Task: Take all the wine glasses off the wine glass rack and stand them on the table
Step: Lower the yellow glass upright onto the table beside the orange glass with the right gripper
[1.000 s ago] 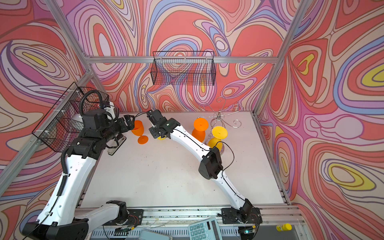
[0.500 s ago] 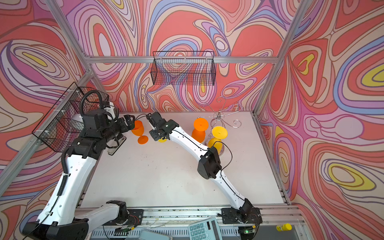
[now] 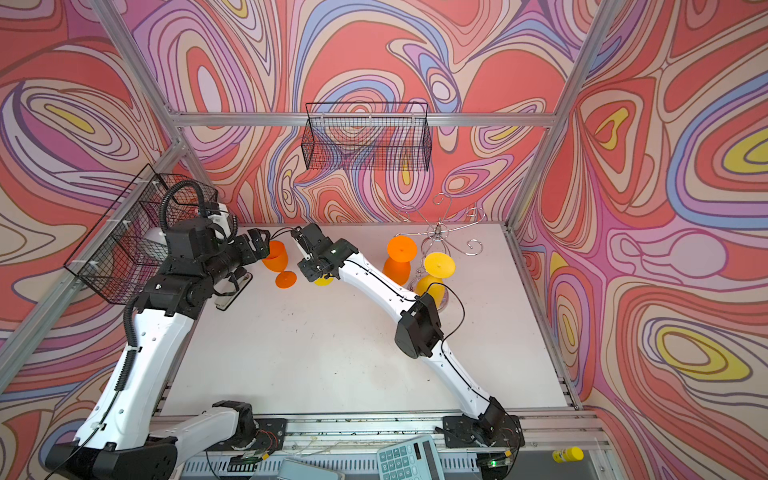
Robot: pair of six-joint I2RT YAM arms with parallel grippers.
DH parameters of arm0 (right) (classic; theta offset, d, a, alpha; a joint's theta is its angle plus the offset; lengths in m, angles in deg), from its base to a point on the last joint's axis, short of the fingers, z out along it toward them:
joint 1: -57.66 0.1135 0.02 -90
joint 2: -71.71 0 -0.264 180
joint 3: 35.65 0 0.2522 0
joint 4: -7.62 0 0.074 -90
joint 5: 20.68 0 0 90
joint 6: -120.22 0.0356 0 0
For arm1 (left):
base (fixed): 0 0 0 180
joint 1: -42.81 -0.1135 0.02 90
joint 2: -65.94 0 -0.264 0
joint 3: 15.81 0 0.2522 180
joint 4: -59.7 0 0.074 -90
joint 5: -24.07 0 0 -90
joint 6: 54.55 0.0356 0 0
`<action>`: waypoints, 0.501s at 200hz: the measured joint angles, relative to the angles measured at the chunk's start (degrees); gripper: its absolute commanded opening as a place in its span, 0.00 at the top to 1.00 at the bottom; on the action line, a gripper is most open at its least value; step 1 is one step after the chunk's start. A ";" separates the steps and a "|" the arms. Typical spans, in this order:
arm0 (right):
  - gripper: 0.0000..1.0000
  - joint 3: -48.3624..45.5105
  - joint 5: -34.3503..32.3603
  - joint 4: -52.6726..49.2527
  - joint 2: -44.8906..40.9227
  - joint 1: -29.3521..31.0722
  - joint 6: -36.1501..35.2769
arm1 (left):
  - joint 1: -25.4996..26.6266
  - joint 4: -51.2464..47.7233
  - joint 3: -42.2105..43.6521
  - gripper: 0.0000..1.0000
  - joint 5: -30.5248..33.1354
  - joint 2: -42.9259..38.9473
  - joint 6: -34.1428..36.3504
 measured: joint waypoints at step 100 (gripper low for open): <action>0.62 0.46 1.25 6.16 0.74 0.00 0.31 | 0.00 0.07 0.00 0.08 0.09 0.04 0.00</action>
